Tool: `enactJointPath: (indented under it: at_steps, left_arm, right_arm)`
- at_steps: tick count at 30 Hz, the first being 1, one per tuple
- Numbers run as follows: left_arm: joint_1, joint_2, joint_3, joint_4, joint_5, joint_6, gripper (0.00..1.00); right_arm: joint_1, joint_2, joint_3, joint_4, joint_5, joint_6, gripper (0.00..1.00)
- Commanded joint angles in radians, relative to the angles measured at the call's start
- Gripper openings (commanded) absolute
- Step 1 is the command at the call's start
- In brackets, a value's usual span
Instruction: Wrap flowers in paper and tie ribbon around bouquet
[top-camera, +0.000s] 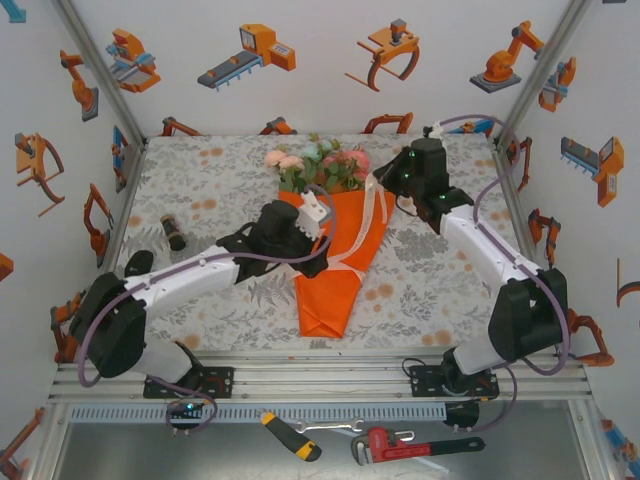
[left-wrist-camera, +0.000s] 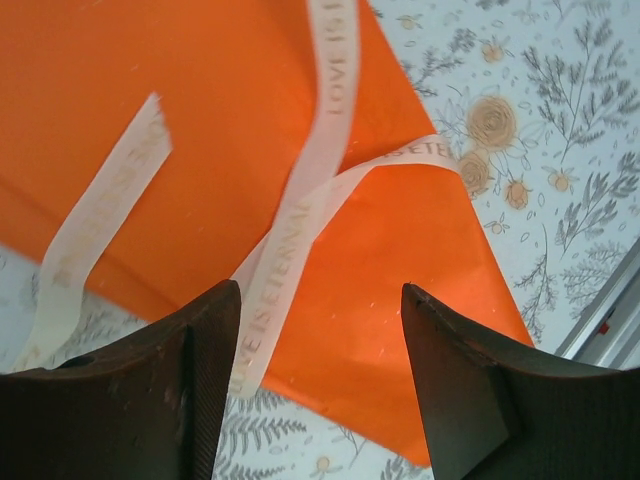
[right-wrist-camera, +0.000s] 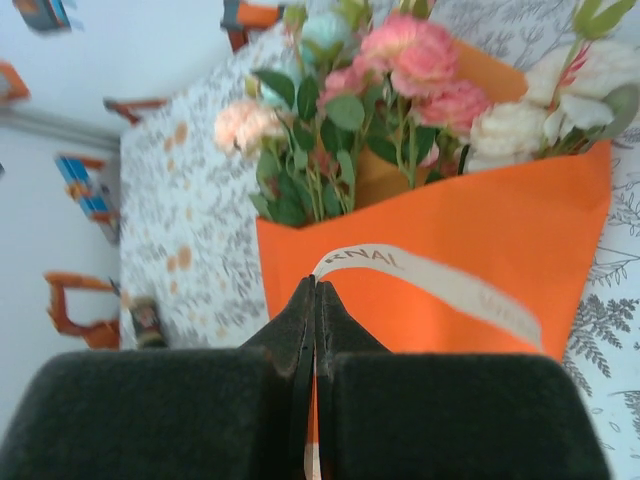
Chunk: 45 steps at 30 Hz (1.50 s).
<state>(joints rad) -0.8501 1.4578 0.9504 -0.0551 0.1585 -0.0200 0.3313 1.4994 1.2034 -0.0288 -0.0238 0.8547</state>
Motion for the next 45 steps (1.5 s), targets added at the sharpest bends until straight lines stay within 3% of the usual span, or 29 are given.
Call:
enactJointPath:
  at_steps: [1,4,8,17,19,22,24,30,35,39,41,45]
  left_arm:
    - [-0.044,0.056,0.051,0.096,0.045,0.166,0.61]
    - [-0.07,0.111,0.046,0.187,0.094,0.261,0.62]
    - [-0.097,0.189,0.047,0.276,0.127,0.389,0.64]
    - [-0.097,0.333,0.119,0.179,0.096,0.535,0.65]
    - [-0.095,0.347,0.118,0.188,0.092,0.533,0.53]
    - [-0.095,0.352,0.132,0.166,0.106,0.521,0.16]
    - [-0.095,0.326,0.127,0.158,0.121,0.506,0.0]
    - [-0.095,0.16,0.044,0.251,0.149,0.434,0.0]
    - [-0.095,0.074,0.016,0.301,0.107,0.419,0.0]
    - [-0.091,0.082,0.025,0.307,0.058,0.425,0.0]
    - [-0.092,0.098,0.033,0.305,0.038,0.426,0.0]
    - [-0.092,0.128,0.045,0.324,0.033,0.41,0.0]
  right_arm:
    - [-0.035,0.017,0.081,0.016,0.07,0.134,0.0]
    - [-0.047,0.025,0.095,0.009,0.098,0.147,0.0]
    - [-0.05,0.043,0.098,0.022,0.045,0.132,0.0]
    - [-0.049,0.058,0.084,0.011,-0.076,0.046,0.0]
    - [-0.048,0.061,0.084,0.009,-0.093,0.034,0.0]
    - [-0.049,0.064,0.08,0.001,-0.117,0.025,0.0]
    - [-0.048,0.061,0.07,-0.011,-0.131,0.011,0.0]
    - [-0.035,0.046,-0.024,-0.002,-0.28,-0.046,0.0]
    - [0.012,0.006,-0.167,0.006,-0.415,-0.118,0.0]
    - [0.022,-0.03,-0.292,0.102,-0.637,-0.09,0.01]
    - [0.025,-0.049,-0.318,0.096,-0.728,-0.087,0.08]
    - [0.018,-0.14,-0.344,-0.024,-0.723,-0.204,0.41]
